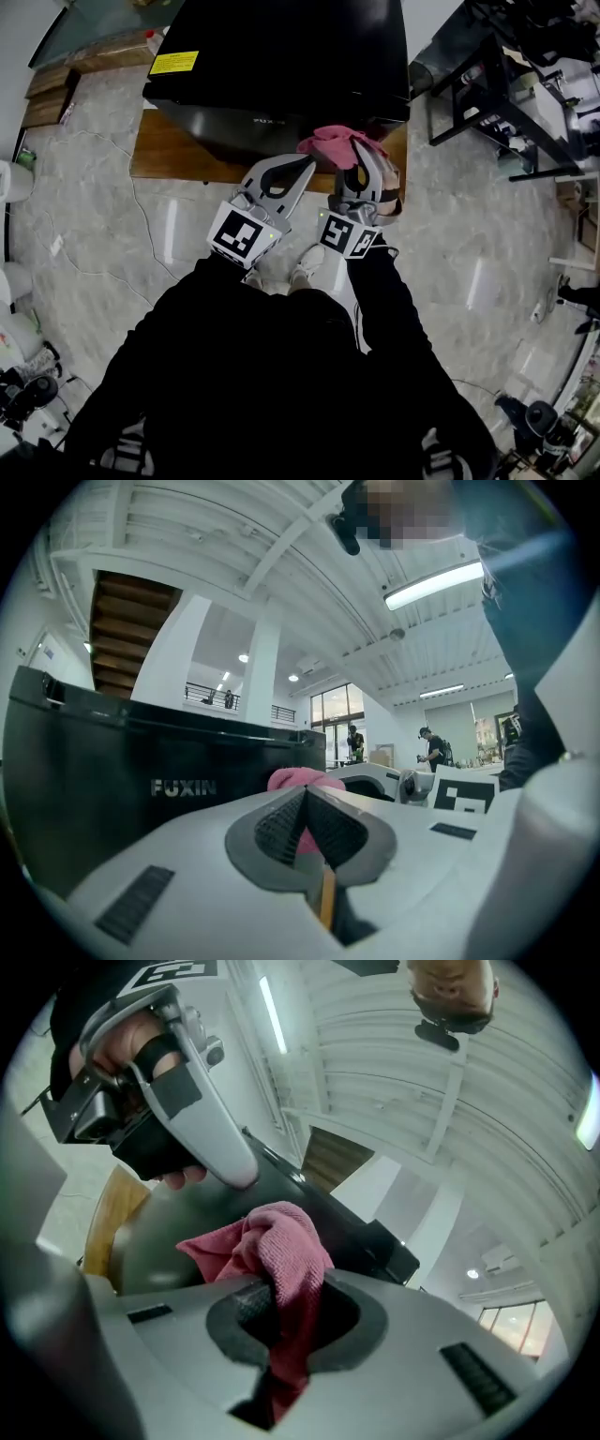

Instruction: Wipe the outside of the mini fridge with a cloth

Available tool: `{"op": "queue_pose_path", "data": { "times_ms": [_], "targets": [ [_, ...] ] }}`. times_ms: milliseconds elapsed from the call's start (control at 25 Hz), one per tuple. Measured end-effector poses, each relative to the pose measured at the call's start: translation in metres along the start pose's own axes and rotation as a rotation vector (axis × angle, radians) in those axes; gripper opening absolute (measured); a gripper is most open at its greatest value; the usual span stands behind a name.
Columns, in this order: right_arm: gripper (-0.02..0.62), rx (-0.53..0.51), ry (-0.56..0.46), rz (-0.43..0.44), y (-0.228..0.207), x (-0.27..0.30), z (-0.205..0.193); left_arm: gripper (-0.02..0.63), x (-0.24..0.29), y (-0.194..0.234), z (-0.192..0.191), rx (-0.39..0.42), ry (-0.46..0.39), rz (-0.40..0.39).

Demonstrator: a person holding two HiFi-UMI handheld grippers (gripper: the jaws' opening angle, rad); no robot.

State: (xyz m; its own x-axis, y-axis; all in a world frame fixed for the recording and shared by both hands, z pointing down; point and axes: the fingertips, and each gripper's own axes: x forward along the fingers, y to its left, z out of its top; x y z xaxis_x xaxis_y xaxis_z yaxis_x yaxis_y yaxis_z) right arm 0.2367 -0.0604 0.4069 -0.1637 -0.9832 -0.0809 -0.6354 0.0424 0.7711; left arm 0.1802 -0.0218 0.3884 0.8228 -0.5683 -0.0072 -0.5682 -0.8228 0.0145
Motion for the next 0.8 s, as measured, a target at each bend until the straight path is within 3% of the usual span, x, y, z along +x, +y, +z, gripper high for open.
{"op": "queue_pose_path", "data": {
  "times_ms": [360,520,800],
  "targets": [
    [0.038,-0.131,0.117,0.11,0.053,0.001,-0.046,0.006,0.013,0.018,-0.07,0.066,0.061,0.095],
    [0.038,-0.137,0.181,0.195,0.094,-0.001,-0.078,0.006,0.016,0.017,-0.11,0.082,0.1,0.065],
    [0.038,-0.148,0.243,0.27,0.146,-0.004,-0.119,0.006,0.019,0.018,-0.179,0.032,0.179,0.055]
  ]
}}
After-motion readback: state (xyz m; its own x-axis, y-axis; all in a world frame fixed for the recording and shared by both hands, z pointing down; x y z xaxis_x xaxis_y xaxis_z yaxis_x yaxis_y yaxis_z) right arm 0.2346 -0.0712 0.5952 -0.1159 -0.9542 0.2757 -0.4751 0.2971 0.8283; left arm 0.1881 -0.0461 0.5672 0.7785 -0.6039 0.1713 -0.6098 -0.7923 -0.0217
